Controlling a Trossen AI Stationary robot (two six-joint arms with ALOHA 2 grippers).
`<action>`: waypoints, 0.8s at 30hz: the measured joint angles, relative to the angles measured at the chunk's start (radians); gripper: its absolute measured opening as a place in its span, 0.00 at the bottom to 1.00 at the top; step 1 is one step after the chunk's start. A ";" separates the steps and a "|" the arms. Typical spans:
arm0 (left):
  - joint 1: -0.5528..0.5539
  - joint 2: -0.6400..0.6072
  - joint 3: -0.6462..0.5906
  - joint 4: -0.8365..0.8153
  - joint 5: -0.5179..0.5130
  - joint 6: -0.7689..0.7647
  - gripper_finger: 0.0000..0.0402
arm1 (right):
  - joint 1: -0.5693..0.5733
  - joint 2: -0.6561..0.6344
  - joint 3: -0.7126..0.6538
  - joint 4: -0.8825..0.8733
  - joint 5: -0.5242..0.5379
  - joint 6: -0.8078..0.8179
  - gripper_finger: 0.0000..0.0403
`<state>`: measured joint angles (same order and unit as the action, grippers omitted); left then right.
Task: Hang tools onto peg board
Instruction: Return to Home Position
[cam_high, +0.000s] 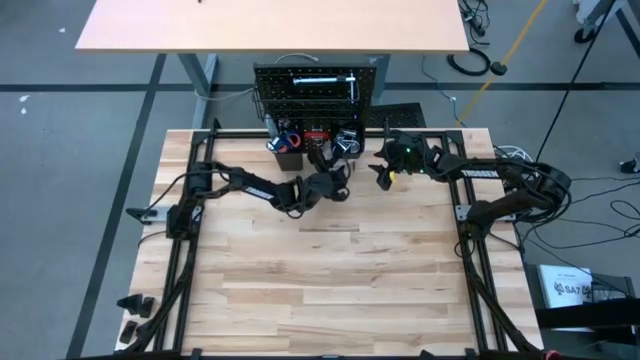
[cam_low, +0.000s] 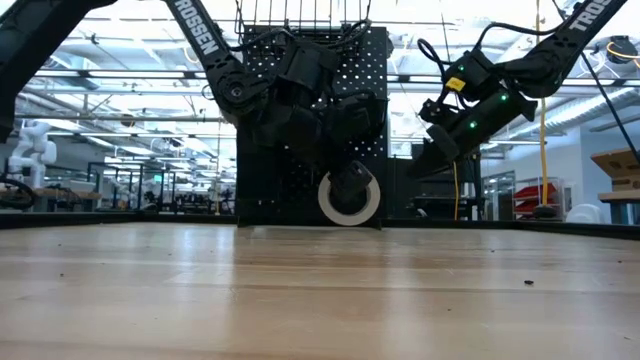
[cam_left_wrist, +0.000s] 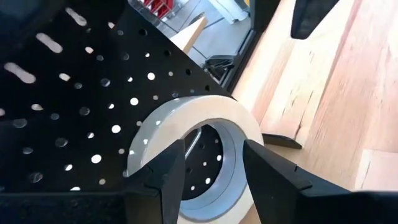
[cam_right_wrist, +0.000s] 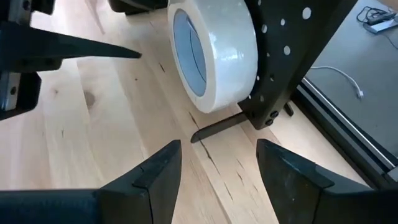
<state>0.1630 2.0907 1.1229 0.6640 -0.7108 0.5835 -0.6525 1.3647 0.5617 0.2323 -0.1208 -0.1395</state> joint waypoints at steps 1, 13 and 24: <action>-0.009 0.000 0.000 0.000 -0.014 0.000 0.40 | 0.000 0.000 0.000 -0.002 -0.001 -0.001 0.50; -0.183 -0.197 0.000 -0.110 -0.054 -0.036 0.40 | 0.006 -0.061 -0.002 -0.082 -0.011 0.008 0.50; -0.332 -0.550 -0.071 -0.488 -0.045 -0.285 0.40 | 0.165 -0.236 -0.002 -0.166 -0.022 0.154 0.50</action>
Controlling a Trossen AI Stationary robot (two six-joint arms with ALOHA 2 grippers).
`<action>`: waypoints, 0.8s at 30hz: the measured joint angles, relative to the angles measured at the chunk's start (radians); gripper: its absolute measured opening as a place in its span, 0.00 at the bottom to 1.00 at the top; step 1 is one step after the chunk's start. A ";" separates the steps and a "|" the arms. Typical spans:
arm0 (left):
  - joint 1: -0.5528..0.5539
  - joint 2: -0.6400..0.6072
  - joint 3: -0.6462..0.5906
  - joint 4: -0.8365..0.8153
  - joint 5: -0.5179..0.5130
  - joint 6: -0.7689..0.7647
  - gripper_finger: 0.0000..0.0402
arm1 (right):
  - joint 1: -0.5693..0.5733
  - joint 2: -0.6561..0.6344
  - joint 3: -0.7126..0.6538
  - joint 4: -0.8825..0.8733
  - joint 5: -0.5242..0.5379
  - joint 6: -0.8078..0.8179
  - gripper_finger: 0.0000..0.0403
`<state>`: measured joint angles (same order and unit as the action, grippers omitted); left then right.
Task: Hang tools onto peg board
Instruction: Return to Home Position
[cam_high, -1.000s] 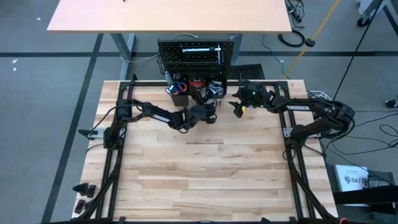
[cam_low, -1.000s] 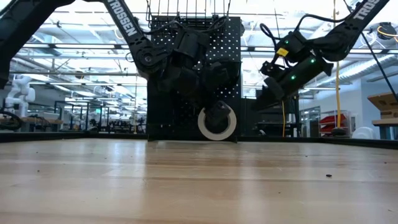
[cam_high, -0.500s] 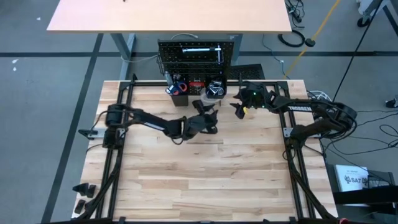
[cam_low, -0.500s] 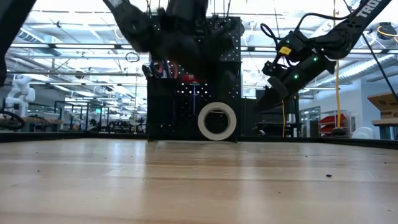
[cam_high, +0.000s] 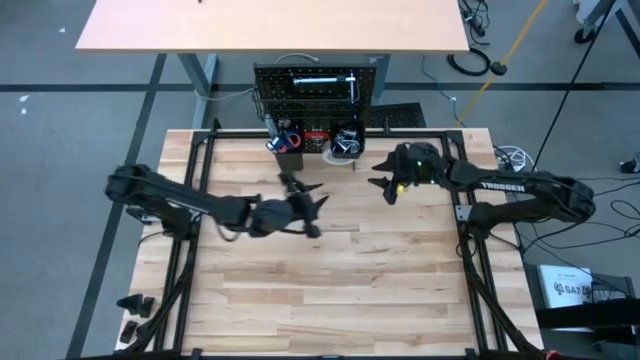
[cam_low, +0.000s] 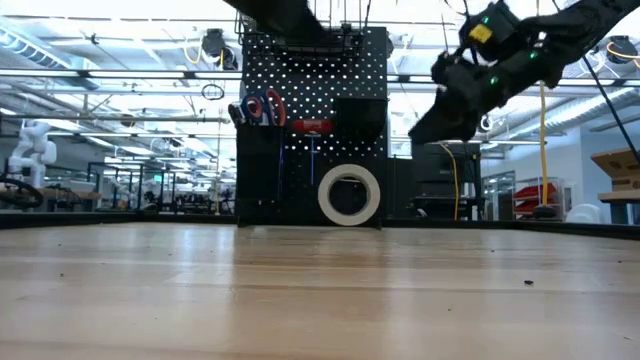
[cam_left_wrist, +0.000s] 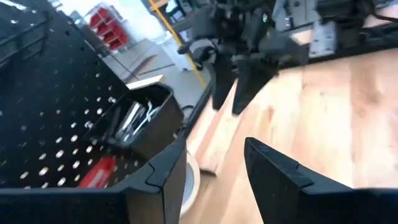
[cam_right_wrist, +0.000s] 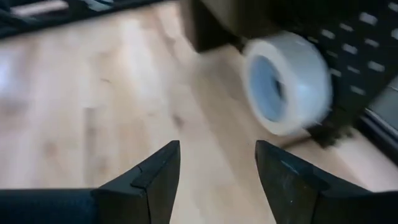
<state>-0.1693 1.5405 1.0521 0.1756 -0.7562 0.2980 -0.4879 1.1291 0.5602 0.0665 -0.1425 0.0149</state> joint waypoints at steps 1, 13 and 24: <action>-0.012 -0.038 -0.020 -0.032 0.001 -0.014 0.40 | 0.020 -0.011 0.000 0.003 -0.004 0.015 0.50; -0.100 -0.471 -0.346 -0.046 0.077 -0.189 0.40 | 0.278 -0.050 0.000 0.171 -0.020 0.155 0.50; -0.102 -0.699 -0.672 0.159 0.102 -0.224 0.40 | 0.453 -0.122 0.000 0.219 0.014 0.183 0.50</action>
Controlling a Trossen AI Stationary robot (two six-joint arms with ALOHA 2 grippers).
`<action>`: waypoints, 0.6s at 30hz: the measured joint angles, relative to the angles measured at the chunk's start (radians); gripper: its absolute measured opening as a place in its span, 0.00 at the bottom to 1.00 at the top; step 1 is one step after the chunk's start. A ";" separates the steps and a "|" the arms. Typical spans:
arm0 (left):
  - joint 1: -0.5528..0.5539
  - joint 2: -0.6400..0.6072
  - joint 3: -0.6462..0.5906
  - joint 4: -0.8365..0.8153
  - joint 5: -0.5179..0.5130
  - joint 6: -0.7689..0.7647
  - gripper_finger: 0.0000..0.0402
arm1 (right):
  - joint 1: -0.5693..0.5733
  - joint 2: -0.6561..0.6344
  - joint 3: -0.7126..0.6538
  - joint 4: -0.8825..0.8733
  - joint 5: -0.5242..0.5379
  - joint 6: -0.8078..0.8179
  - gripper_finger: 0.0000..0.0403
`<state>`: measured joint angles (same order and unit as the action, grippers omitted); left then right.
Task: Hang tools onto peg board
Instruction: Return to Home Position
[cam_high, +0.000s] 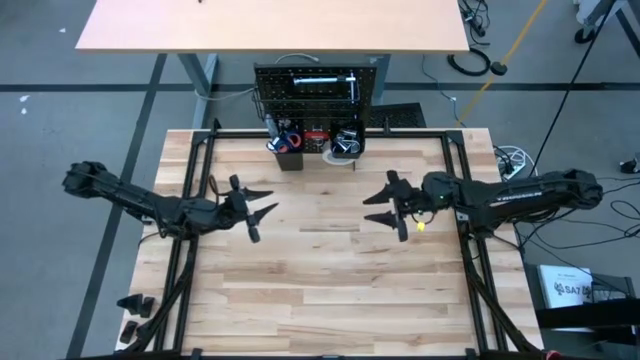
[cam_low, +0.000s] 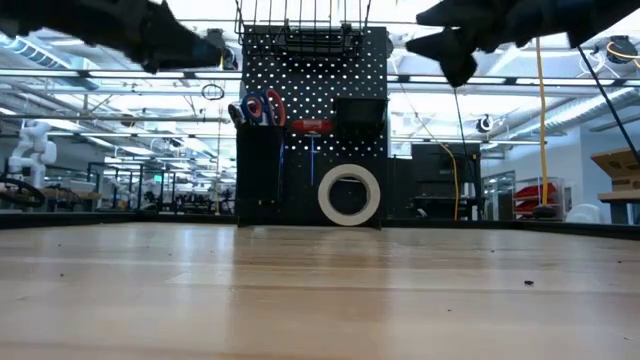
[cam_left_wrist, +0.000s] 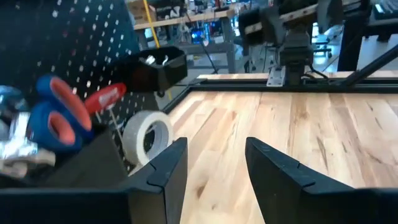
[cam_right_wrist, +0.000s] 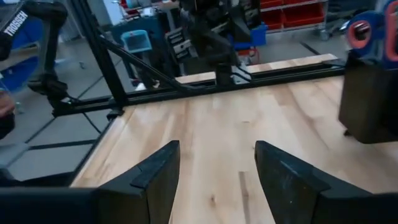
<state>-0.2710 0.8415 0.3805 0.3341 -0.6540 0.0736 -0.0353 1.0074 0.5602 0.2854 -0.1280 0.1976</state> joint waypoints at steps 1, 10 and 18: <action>0.000 -0.013 -0.017 0.002 0.000 -0.010 0.40 | 0.010 -0.019 0.000 -0.023 0.022 -0.006 0.50; 0.000 -0.068 -0.161 0.108 0.000 -0.044 0.40 | 0.090 -0.183 -0.050 -0.121 0.182 -0.086 0.50; 0.005 -0.167 -0.204 0.142 0.127 -0.069 0.40 | 0.103 -0.407 -0.284 0.006 0.225 -0.047 0.50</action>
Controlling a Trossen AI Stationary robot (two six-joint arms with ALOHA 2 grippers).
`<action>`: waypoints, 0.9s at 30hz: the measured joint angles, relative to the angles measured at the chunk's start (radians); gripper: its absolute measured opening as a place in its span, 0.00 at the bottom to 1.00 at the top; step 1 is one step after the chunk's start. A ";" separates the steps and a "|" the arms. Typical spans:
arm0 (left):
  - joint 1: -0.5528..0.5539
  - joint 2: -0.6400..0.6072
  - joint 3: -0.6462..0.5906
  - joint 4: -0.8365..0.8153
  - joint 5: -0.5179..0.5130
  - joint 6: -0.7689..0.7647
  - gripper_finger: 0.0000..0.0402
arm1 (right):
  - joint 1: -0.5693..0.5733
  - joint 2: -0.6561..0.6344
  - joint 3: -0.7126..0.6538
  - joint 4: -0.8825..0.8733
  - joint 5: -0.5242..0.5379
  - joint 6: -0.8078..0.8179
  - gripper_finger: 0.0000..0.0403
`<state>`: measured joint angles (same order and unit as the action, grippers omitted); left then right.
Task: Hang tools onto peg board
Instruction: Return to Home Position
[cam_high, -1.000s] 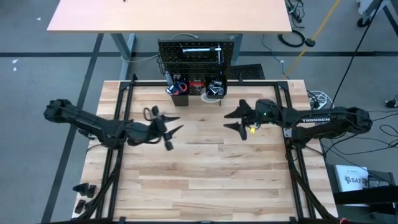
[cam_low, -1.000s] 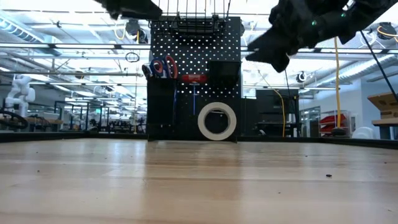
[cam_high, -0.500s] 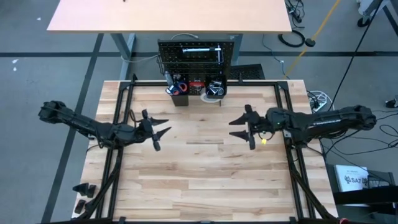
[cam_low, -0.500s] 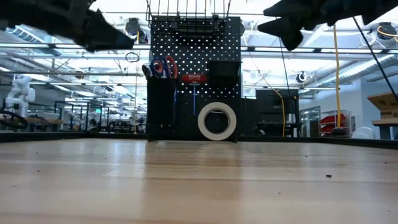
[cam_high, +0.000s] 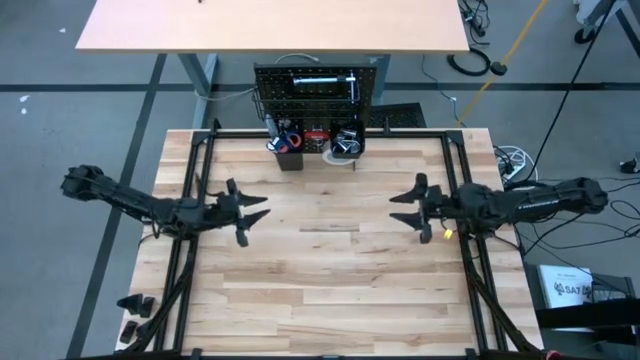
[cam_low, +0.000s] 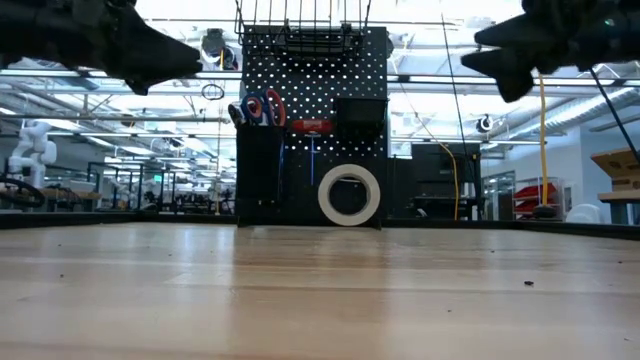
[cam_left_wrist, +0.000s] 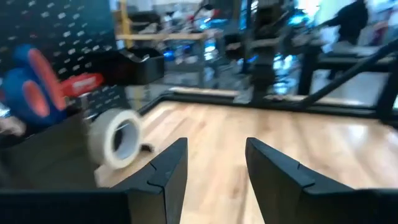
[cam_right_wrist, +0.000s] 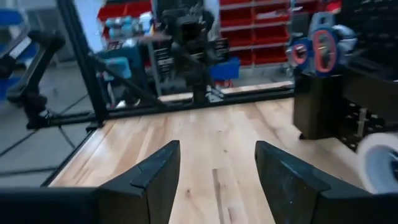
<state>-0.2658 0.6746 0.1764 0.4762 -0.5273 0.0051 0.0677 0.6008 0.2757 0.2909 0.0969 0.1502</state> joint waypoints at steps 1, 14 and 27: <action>0.006 -0.016 0.000 -0.005 0.025 -0.001 0.40 | 0.000 -0.037 -0.022 0.002 0.014 0.004 0.50; 0.269 -0.177 -0.066 -0.058 0.301 -0.054 0.40 | -0.001 -0.326 -0.167 -0.026 0.092 0.001 0.50; 0.416 -0.205 -0.069 -0.131 0.509 -0.120 0.40 | -0.002 -0.337 -0.250 -0.074 0.108 -0.003 0.50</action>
<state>0.1501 0.4698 0.1070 0.3451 -0.0181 -0.1154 0.0662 0.2640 0.0262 0.2169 0.2046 0.1470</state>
